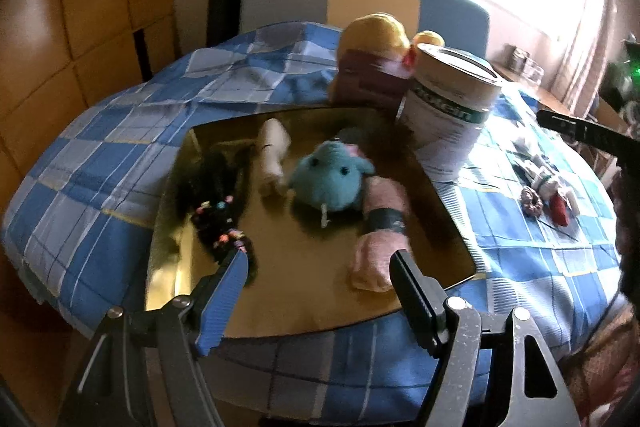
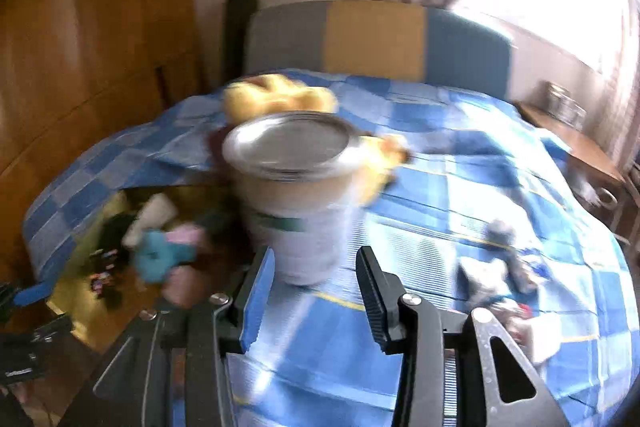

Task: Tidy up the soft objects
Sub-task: 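Move the left tool back to the bed and grasp the brown satin scrunchie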

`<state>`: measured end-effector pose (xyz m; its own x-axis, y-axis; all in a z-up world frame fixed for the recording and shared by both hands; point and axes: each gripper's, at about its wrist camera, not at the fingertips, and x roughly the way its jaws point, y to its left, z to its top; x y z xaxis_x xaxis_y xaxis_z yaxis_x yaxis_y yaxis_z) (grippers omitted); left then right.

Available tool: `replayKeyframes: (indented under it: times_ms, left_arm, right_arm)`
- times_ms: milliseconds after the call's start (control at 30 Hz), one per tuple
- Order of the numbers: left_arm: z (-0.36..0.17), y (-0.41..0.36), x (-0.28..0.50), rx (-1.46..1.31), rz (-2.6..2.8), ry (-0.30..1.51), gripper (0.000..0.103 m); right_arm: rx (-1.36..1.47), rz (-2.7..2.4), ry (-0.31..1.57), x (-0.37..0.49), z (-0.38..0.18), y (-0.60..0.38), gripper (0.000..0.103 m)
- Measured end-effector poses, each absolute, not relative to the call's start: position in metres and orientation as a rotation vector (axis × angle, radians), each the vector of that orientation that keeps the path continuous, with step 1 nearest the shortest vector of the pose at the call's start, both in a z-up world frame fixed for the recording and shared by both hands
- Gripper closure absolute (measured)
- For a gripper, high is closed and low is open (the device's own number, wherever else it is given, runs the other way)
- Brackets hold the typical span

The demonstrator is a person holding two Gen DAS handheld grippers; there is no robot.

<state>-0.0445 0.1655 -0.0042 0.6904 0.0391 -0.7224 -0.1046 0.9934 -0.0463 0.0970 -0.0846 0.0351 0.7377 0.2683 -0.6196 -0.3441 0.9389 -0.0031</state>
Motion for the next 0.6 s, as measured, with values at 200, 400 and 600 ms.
replayKeyframes:
  times_ms: [200, 400, 600]
  left_arm:
    - [0.0, 0.141, -0.034, -0.04, 0.032, 0.806, 0.029]
    - [0.002, 0.115, -0.024, 0.009, -0.014, 0.808, 0.029]
    - [0.001, 0.083, -0.009, 0.058, -0.071, 0.822, 0.029]
  right_arm:
    - [-0.058, 0.126, 0.64, 0.118, 0.035, -0.16, 0.06]
    - [0.029, -0.106, 0.628, 0.136, 0.022, -0.243, 0.06]
    - [0.242, -0.298, 0.715, 0.143, -0.015, -0.323, 0.06]
